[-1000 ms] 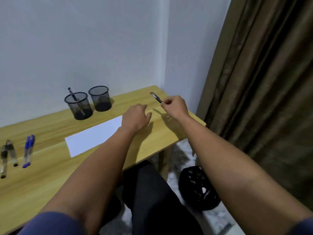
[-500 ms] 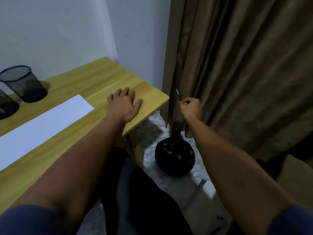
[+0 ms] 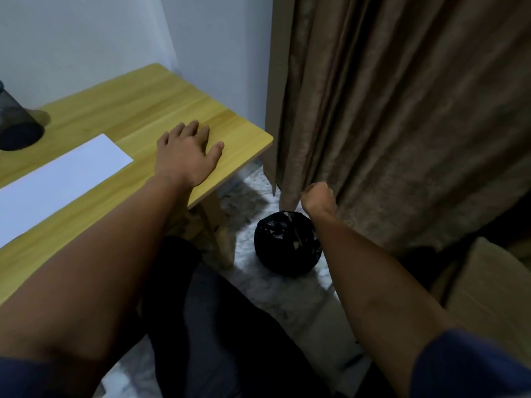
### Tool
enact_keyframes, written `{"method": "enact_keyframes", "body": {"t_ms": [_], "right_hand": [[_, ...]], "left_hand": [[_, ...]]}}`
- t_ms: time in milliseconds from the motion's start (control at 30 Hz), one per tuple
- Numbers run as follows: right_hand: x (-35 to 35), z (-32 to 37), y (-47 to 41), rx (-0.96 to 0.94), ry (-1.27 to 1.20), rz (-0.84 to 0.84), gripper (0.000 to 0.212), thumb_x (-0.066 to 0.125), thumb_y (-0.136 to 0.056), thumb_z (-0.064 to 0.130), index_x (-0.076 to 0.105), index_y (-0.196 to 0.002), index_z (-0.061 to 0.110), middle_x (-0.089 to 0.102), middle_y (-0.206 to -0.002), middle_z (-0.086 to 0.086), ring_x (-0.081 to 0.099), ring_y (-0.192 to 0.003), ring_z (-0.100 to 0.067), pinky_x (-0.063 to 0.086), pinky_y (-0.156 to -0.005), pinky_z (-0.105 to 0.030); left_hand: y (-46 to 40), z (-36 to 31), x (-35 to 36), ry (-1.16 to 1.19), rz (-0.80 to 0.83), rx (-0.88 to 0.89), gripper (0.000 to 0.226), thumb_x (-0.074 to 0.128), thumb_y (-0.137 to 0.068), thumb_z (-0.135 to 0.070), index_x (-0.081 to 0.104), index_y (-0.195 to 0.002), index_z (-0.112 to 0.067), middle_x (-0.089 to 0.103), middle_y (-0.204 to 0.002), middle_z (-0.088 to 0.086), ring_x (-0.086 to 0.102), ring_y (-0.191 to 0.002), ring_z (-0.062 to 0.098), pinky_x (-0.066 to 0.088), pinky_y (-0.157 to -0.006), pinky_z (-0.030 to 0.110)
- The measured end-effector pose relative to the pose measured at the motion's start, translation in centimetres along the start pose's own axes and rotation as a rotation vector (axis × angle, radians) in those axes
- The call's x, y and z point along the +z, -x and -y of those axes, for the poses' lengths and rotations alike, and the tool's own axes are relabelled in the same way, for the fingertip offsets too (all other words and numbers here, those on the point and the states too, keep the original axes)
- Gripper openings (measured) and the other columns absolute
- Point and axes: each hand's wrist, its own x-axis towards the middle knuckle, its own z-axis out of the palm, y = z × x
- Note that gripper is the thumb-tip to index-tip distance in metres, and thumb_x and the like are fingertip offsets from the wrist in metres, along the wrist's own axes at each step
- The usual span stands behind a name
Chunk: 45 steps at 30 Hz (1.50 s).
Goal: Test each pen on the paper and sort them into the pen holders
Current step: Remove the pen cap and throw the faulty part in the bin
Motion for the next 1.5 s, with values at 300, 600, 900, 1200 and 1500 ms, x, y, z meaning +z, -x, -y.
{"method": "enact_keyframes", "body": {"t_ms": [300,600,900,1200,1500], "right_hand": [[-2.1,3.0,0.5,-0.078,0.057,-0.014,0.025,0.068,-0.092,0.025,0.076,-0.112,0.011,0.075,-0.12,-0.014,0.071,-0.109,-0.039,0.061,-0.092,-0.044],[-4.7,6.5,2.1,-0.157,0.021,-0.105,0.027,0.067,-0.095,0.028,0.08,-0.111,0.012,0.077,-0.119,-0.016,0.072,-0.113,-0.04,0.057,-0.086,-0.039],[-10.6,21.1,6.6,-0.504,-0.126,-0.19,0.019,0.063,-0.093,0.022,0.08,-0.092,0.013,0.08,-0.102,-0.013,0.073,-0.104,-0.035,0.059,-0.086,-0.037],[0.1,36.3,22.1,-0.954,-0.094,0.178,0.015,0.067,-0.091,0.025,0.08,-0.089,0.019,0.081,-0.095,-0.004,0.073,-0.097,-0.027,0.055,-0.082,-0.032],[13.7,42.0,40.5,-1.284,0.062,0.63,0.01,0.072,-0.093,0.022,0.081,-0.091,0.021,0.081,-0.098,0.001,0.073,-0.094,-0.019,0.061,-0.088,-0.037]], "left_hand": [[0.0,-0.2,-0.2,-0.008,0.025,-0.006,0.071,0.021,-0.098,-0.066,0.041,-0.151,-0.024,0.031,-0.164,0.009,0.022,-0.152,0.035,0.019,-0.12,0.057],[-0.1,-0.3,-1.1,-0.041,0.073,-0.01,0.07,0.025,-0.097,-0.067,0.043,-0.149,-0.023,0.033,-0.163,0.007,0.027,-0.15,0.035,0.024,-0.117,0.056],[1.9,1.8,-8.7,-0.101,0.008,-0.043,0.066,0.029,-0.096,-0.068,0.065,-0.124,-0.021,0.062,-0.135,0.006,0.053,-0.126,0.034,0.045,-0.097,0.048],[12.3,17.0,-18.8,-0.216,-0.123,-0.377,0.05,0.04,-0.1,-0.055,0.064,-0.125,-0.02,0.061,-0.131,0.006,0.052,-0.123,0.032,0.045,-0.093,0.047],[29.8,33.8,-21.2,-0.106,-0.212,-0.9,0.036,0.053,-0.097,-0.035,0.065,-0.13,-0.026,0.058,-0.137,0.004,0.053,-0.126,0.031,0.05,-0.096,0.046]]}}
